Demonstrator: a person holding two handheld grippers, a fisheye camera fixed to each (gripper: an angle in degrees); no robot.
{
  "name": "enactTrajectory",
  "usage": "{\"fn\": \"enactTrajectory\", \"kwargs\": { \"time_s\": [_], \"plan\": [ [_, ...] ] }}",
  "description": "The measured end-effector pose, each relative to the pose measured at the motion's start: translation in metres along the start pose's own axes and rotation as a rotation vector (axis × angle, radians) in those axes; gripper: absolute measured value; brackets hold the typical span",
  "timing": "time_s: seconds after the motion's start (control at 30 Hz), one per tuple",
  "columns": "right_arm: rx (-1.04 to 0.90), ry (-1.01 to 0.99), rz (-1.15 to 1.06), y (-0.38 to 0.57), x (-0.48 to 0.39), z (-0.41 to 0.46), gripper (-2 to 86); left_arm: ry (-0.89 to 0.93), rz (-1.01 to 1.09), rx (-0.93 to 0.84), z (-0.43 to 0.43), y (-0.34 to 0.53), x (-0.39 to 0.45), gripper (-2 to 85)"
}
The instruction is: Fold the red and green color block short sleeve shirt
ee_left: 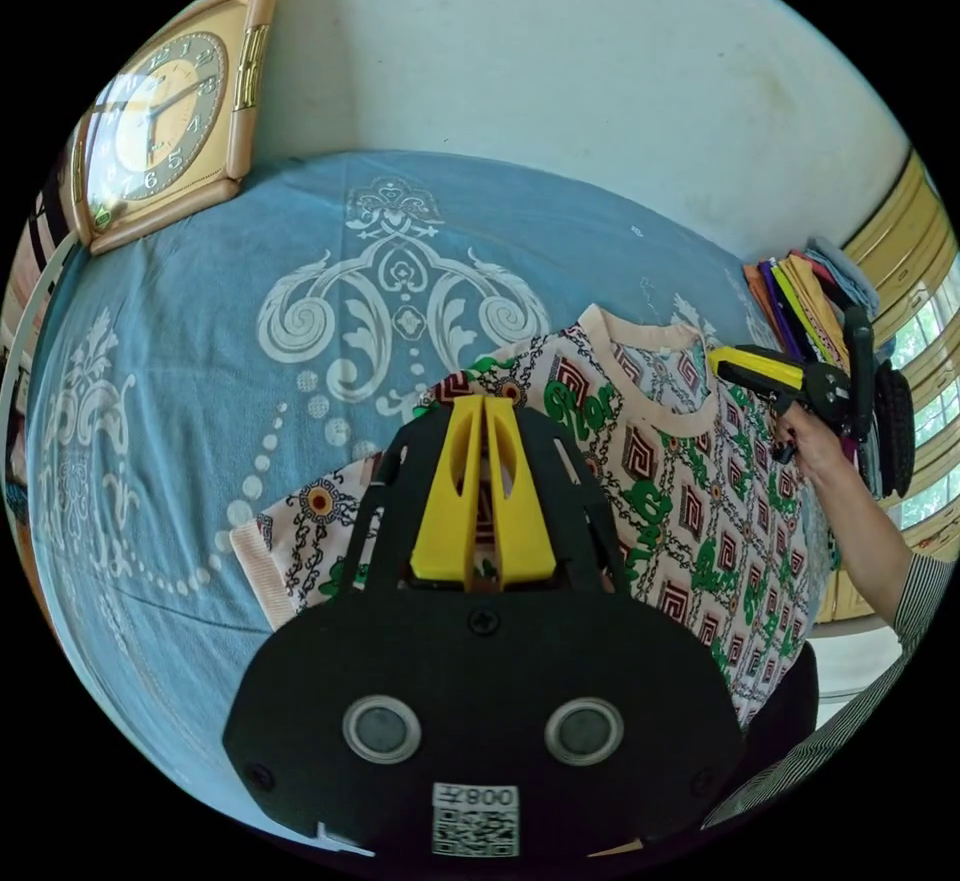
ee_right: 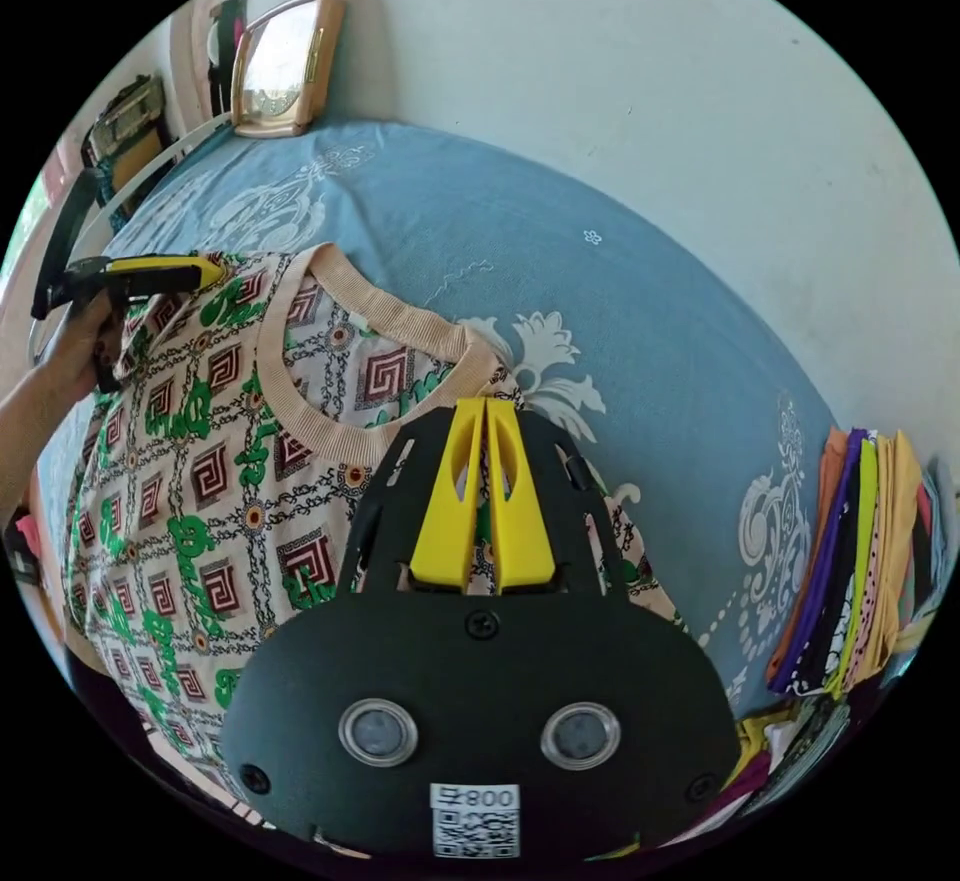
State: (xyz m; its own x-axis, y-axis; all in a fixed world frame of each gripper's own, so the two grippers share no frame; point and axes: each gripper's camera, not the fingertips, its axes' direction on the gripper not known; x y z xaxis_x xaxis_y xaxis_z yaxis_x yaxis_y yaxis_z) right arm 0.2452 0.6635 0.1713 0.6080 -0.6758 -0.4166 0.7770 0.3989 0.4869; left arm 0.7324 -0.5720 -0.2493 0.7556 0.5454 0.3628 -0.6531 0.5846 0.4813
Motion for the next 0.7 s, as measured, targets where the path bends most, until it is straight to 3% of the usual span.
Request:
{"fn": "enactTrajectory", "kwargs": {
  "time_s": [0.17, 0.3, 0.5, 0.7],
  "plan": [
    [-0.039, -0.093, 0.163, -0.015, 0.03, 0.003, -0.1, -0.037, -0.062, 0.013, -0.001, 0.002, -0.004, 0.1],
    [-0.054, -0.121, 0.159, -0.009, 0.04, -0.001, 0.0, -0.069, -0.046, 0.039, -0.009, 0.012, -0.004, 0.1],
    [0.048, -0.19, 0.206, 0.038, 0.068, -0.042, 0.0, -0.036, 0.048, 0.058, -0.028, 0.044, 0.005, 0.2],
    [0.058, -0.147, 0.31, 0.138, 0.117, -0.086, 0.0, -0.208, 0.066, 0.012, -0.035, 0.087, 0.004, 0.2]
  ]
}}
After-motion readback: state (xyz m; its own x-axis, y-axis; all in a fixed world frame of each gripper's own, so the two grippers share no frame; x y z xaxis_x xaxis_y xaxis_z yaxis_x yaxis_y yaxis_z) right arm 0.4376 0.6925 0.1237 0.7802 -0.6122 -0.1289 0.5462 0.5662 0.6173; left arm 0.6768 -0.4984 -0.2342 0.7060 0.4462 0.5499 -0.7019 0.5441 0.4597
